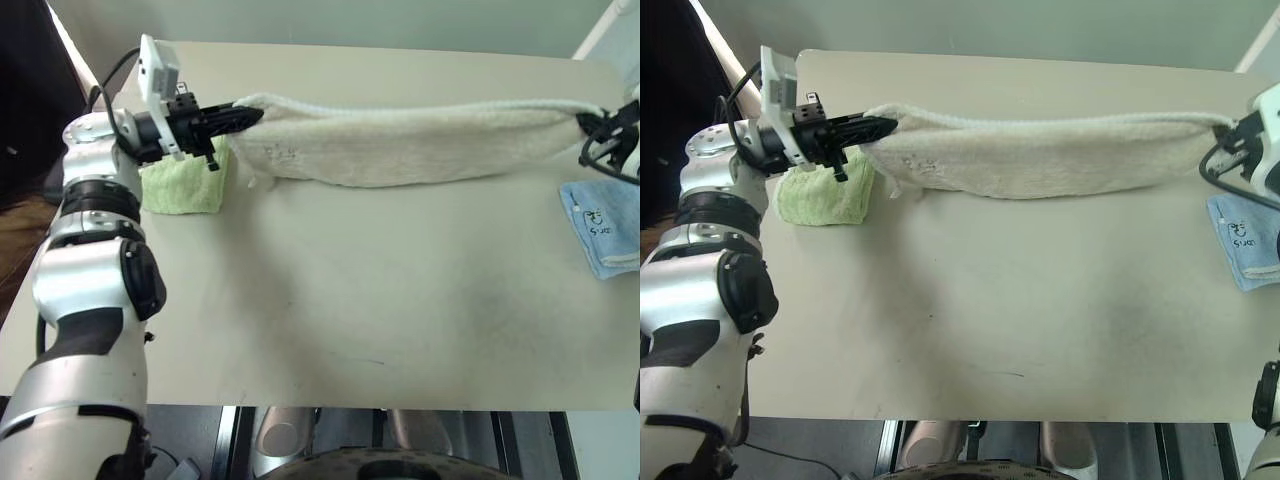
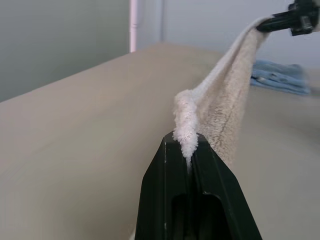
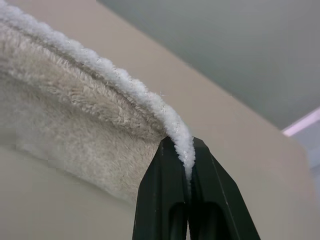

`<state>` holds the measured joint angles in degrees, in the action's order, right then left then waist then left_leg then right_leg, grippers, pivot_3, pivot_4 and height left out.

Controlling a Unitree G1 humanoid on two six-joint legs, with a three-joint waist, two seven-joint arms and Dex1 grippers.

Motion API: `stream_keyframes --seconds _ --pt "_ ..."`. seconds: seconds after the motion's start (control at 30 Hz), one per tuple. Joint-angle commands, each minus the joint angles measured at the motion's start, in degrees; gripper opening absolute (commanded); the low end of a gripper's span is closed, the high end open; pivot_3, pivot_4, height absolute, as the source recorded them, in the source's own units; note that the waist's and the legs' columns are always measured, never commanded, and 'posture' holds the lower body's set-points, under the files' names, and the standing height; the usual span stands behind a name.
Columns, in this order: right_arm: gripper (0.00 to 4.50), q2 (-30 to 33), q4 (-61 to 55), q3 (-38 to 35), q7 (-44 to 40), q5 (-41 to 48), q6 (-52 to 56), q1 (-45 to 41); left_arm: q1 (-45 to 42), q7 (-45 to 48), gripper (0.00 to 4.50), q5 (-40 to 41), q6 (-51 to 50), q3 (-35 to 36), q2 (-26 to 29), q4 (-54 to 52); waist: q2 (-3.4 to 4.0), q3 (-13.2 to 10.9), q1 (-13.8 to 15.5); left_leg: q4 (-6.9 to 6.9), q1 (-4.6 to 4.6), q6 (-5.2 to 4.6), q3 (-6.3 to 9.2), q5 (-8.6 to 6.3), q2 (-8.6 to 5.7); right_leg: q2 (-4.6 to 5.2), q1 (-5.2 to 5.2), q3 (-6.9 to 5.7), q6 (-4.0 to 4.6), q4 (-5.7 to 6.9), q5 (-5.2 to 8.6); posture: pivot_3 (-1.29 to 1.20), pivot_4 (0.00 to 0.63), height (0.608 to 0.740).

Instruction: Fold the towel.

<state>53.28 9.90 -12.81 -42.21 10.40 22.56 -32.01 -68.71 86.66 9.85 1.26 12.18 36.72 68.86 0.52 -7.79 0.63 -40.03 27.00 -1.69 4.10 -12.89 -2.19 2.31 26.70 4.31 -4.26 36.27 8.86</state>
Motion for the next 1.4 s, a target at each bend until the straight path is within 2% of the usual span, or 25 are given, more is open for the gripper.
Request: stream_keyframes --seconds 0.03,0.17,0.37,0.47,0.63,0.73,0.83,1.1,1.23,1.4 --pt "0.00 3.18 -9.10 -6.00 -2.94 3.76 3.73 5.96 2.59 4.50 0.03 1.53 -2.31 -0.37 3.60 -5.15 0.00 0.00 -0.05 -0.05 0.00 -0.02 0.01 0.02 -0.01 0.04 -0.01 0.02 -0.03 0.02 -0.02 0.00 0.150 0.728" --pt "0.00 3.49 -19.42 -9.85 -6.96 8.32 7.55 16.65 8.23 5.82 0.03 3.27 -7.00 -0.83 6.58 -11.30 -0.01 0.01 -0.21 -0.05 -0.02 -0.10 -0.04 0.13 -0.02 0.02 -0.04 0.02 0.14 0.03 0.00 0.00 0.150 0.728" --pt "0.00 5.09 -27.54 -16.96 -13.79 10.74 9.22 32.52 23.18 5.78 0.03 9.24 -16.44 -0.99 9.79 -29.59 0.00 0.02 -0.20 -0.06 -0.08 -0.21 -0.04 0.35 -0.05 0.03 -0.12 0.08 0.40 0.11 0.07 0.00 0.150 0.728" --pt "0.00 6.16 -28.53 -19.96 -17.08 10.67 8.30 38.67 29.46 5.01 0.03 12.28 -21.21 -0.53 11.04 -37.69 -0.08 0.07 -0.15 -0.04 -0.16 -0.28 -0.01 0.36 -0.06 0.03 -0.23 0.08 0.43 0.12 0.07 0.00 0.150 0.728" --pt "0.00 7.54 -27.87 -22.50 -19.95 9.39 6.81 44.13 37.36 4.01 0.03 15.86 -26.23 -1.14 12.96 -48.20 -0.12 0.11 -0.22 -0.04 -0.36 -0.28 0.01 0.32 -0.07 0.02 -0.36 0.13 0.50 0.14 0.03 0.00 0.150 0.728" --pt "0.00 8.78 -26.66 -23.55 -23.35 6.34 2.68 50.04 42.51 4.36 0.03 17.99 -28.68 -0.69 15.34 -54.64 -0.12 0.12 -0.22 0.05 -0.51 -0.13 0.03 0.24 -0.07 0.00 -0.44 0.15 0.55 0.16 0.07 0.00 0.150 0.728" --pt "0.00 9.23 -26.06 -23.07 -23.18 5.34 0.73 51.24 47.37 3.89 0.03 19.78 -29.42 0.13 16.79 -59.29 -0.12 0.13 -0.32 0.07 -0.60 0.53 0.08 -0.14 -0.06 -0.07 -0.46 0.18 0.59 0.18 0.10 0.00 0.150 0.728" --pt "0.00 10.63 -25.99 -20.22 -23.77 3.39 -2.69 50.93 61.22 2.95 0.03 23.05 -26.61 3.19 18.38 -66.34 -0.03 0.21 -0.82 0.15 -0.90 0.83 0.07 -0.36 -0.04 -0.13 -0.57 0.30 0.37 0.32 0.48 0.00 0.150 0.728" --pt "0.00 11.13 -25.75 -18.33 -23.85 2.76 -3.92 50.38 63.93 0.68 0.03 22.64 -26.36 3.57 19.43 -66.99 -0.06 0.24 -0.76 0.15 -0.95 0.89 0.11 -0.42 -0.04 -0.13 -0.53 0.31 0.93 0.58 0.46 0.00 0.150 0.728" --pt "0.00 11.53 -25.32 -14.89 -24.37 3.79 -4.62 47.76 64.88 -3.02 0.03 24.23 -26.55 6.49 18.23 -65.88 -0.05 0.27 -0.87 0.27 -0.96 0.95 0.11 -0.46 -0.04 -0.13 -0.42 0.30 0.95 0.60 0.52 0.00 0.150 0.728"
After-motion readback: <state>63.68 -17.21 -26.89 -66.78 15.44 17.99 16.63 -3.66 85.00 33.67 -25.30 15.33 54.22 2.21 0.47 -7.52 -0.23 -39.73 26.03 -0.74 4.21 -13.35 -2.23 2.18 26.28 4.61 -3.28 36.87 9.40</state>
